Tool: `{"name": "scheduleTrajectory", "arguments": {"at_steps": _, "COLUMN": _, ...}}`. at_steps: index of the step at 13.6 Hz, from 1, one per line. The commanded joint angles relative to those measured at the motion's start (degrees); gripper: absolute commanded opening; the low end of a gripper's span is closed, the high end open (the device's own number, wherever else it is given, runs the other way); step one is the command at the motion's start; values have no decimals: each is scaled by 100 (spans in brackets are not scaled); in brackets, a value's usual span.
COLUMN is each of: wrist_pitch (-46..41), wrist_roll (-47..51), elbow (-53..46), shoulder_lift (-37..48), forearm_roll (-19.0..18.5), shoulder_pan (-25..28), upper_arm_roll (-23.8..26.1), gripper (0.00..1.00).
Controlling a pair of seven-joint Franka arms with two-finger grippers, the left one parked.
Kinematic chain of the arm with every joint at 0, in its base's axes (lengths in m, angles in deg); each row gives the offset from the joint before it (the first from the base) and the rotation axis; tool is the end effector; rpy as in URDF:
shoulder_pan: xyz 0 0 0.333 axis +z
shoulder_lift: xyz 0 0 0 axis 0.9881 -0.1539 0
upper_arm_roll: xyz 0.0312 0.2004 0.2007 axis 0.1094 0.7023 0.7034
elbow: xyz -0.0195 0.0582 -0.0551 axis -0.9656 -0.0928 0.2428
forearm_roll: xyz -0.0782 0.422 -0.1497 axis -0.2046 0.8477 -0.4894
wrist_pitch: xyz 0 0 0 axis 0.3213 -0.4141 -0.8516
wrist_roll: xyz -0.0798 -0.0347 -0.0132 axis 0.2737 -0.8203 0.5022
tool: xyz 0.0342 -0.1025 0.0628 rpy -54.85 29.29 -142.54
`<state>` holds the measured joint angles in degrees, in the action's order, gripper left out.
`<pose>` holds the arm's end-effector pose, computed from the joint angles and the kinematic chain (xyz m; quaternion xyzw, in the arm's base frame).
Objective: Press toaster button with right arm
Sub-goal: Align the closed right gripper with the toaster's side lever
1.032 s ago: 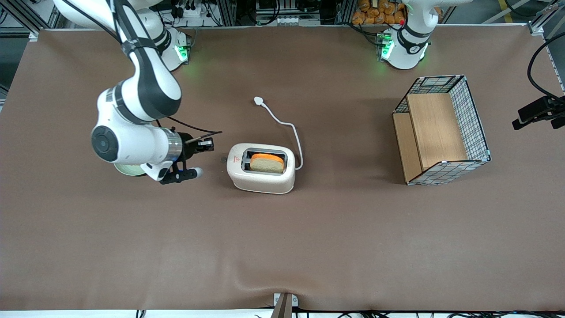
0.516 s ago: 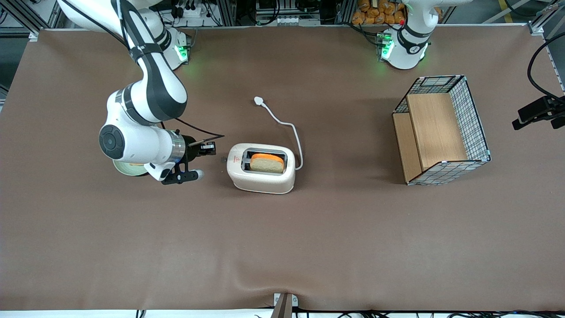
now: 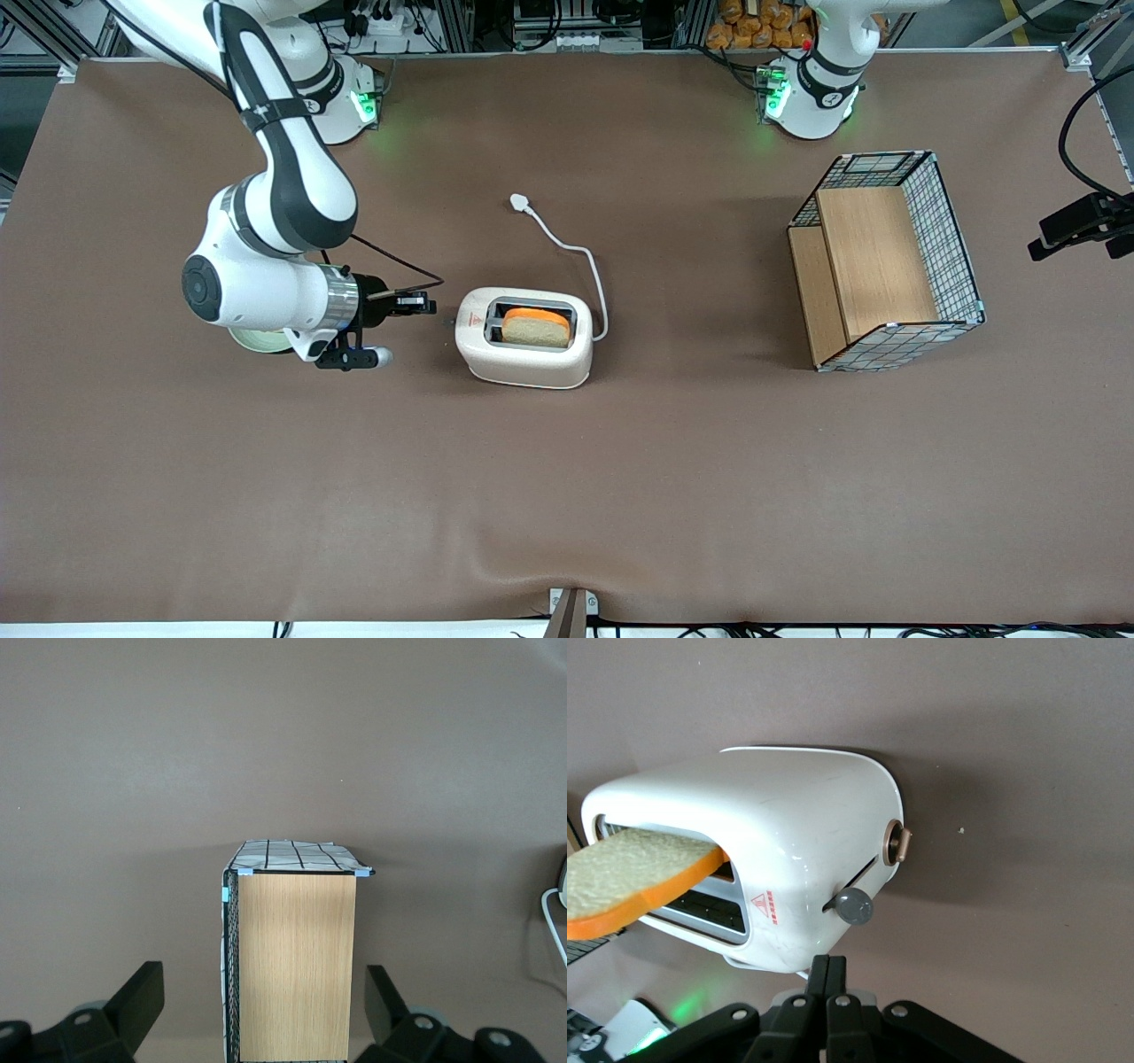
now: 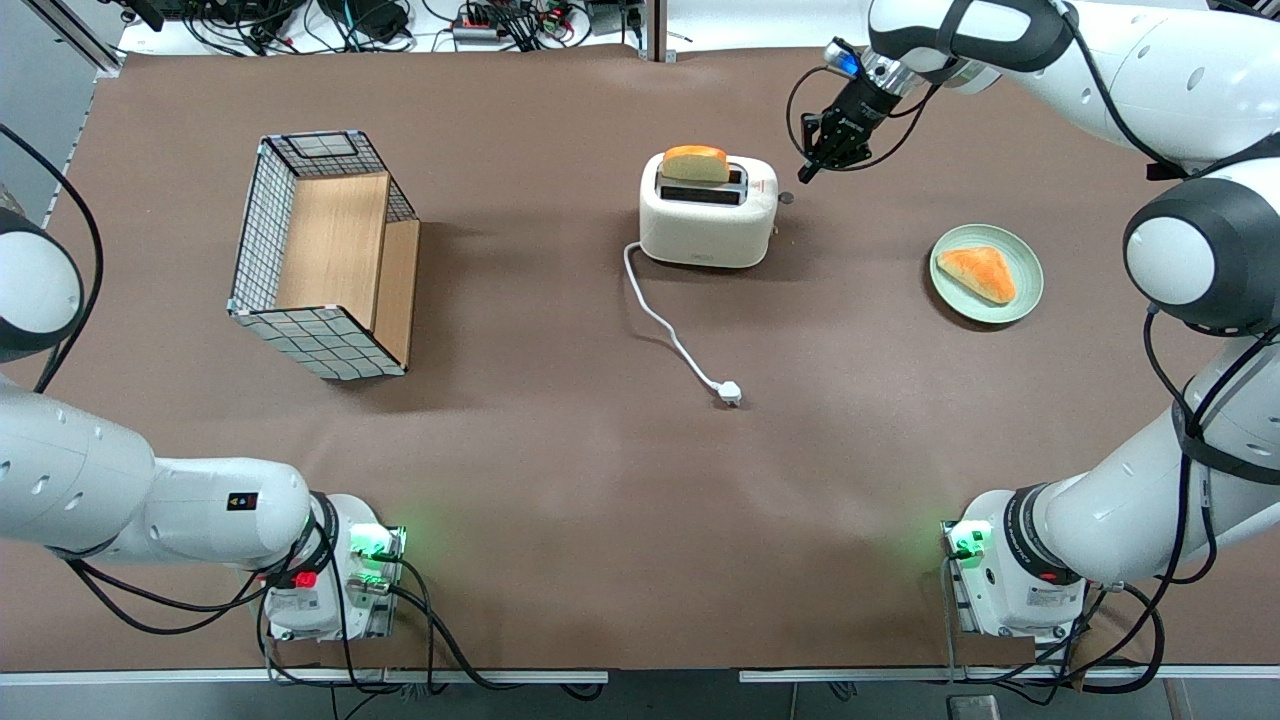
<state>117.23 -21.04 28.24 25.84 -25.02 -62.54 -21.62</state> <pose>0.6152 0.2384 0.2621 -0.9576 0.0368 0.1413 0.2482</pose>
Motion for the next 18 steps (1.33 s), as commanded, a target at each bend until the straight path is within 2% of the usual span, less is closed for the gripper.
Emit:
{"name": "scheduleTrajectory", "arguments": {"at_steps": 1, "wrist_pitch": 83, "wrist_roll": -200, "elbow": 220, "shoulder_lift": 135, "forearm_roll": 491, "shoulder_pan": -111, "upper_arm_roll": 50, "gripper": 0}}
{"name": "scheduleTrajectory", "arguments": {"at_steps": 3, "wrist_pitch": 92, "wrist_roll": -200, "elbow": 220, "shoulder_lift": 82, "forearm_roll": 633, "shoulder_pan": -129, "upper_arm_roll": 50, "gripper": 0}}
{"name": "scheduleTrajectory", "arguments": {"at_steps": 18, "wrist_pitch": 311, "wrist_roll": -358, "elbow": 159, "shoulder_lift": -260, "forearm_roll": 756, "shoulder_pan": -67, "upper_arm_roll": 50, "gripper": 0}}
